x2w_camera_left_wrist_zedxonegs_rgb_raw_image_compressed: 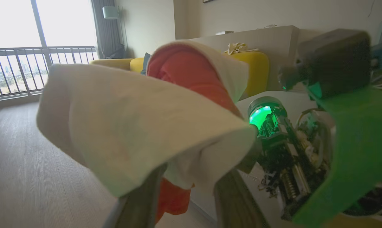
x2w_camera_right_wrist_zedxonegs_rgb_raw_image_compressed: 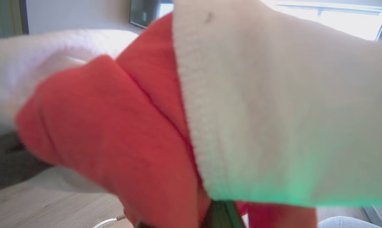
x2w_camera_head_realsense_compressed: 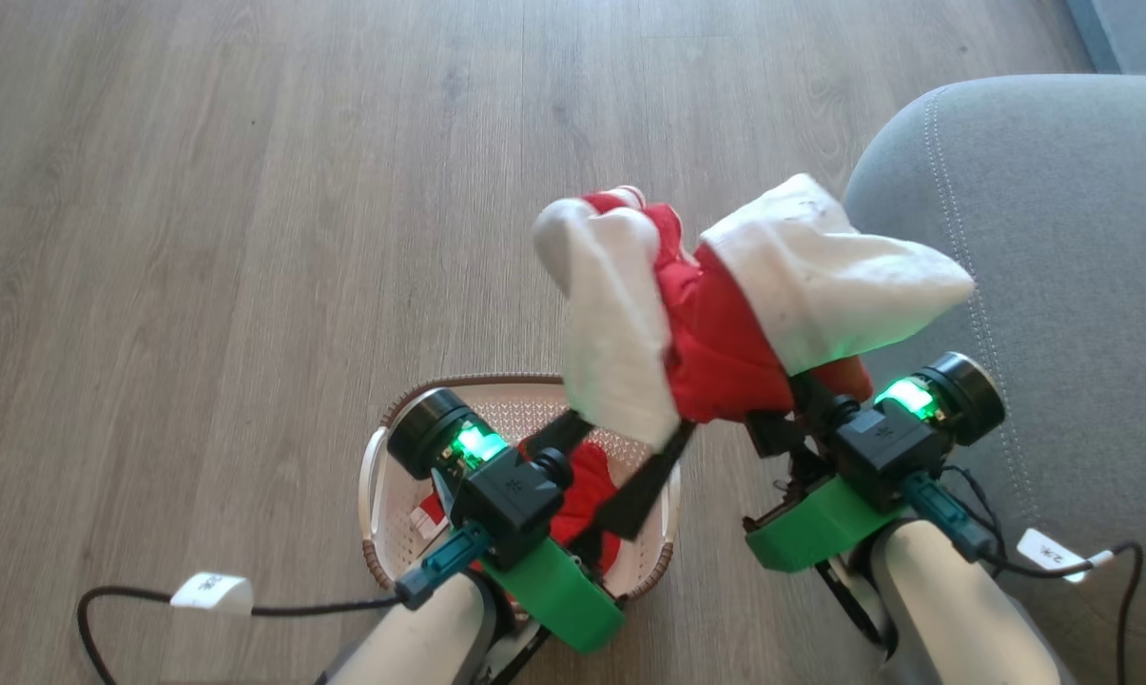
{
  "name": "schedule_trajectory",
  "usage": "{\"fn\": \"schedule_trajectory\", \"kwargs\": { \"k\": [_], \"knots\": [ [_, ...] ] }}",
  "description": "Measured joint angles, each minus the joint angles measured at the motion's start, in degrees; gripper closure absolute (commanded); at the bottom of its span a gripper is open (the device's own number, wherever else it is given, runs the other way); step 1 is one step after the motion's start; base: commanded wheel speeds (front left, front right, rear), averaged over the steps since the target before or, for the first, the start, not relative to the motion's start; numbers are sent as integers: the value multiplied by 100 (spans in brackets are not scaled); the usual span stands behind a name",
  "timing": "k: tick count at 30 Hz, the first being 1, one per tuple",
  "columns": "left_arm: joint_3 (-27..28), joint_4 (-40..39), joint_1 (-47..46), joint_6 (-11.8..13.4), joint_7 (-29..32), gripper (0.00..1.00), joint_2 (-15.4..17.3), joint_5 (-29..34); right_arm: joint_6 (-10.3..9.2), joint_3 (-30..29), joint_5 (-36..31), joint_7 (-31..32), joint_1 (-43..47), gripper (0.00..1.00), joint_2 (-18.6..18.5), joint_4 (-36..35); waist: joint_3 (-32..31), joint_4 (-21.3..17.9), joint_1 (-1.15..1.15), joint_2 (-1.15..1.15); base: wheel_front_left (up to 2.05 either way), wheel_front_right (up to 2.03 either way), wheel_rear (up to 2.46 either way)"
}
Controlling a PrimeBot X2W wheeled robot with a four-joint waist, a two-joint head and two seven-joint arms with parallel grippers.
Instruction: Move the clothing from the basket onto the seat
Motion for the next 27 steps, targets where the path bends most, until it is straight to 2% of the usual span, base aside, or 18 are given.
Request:
{"fn": "schedule_trajectory", "kwargs": {
  "k": [1,2,18,27],
  "knots": [
    [0,1,0,0,0,16,0,0,0,-27,0,0,0,100,3,-24,0,1,0,0,0,0,0],
    [-1,21,0,0,0,0,0,3,0,-60,-1,0,1,100,9,-52,-3,2,0,0,0,0,0],
    [40,566,86,-12,0,0,59,552,0,-1204,-14,0,27,100,92,-453,-92,-22,0,0,0,0,0],
    [247,958,526,-51,0,0,122,669,0,-2184,-49,0,227,100,66,-671,-174,-179,0,0,0,0,0]
  ]
}}
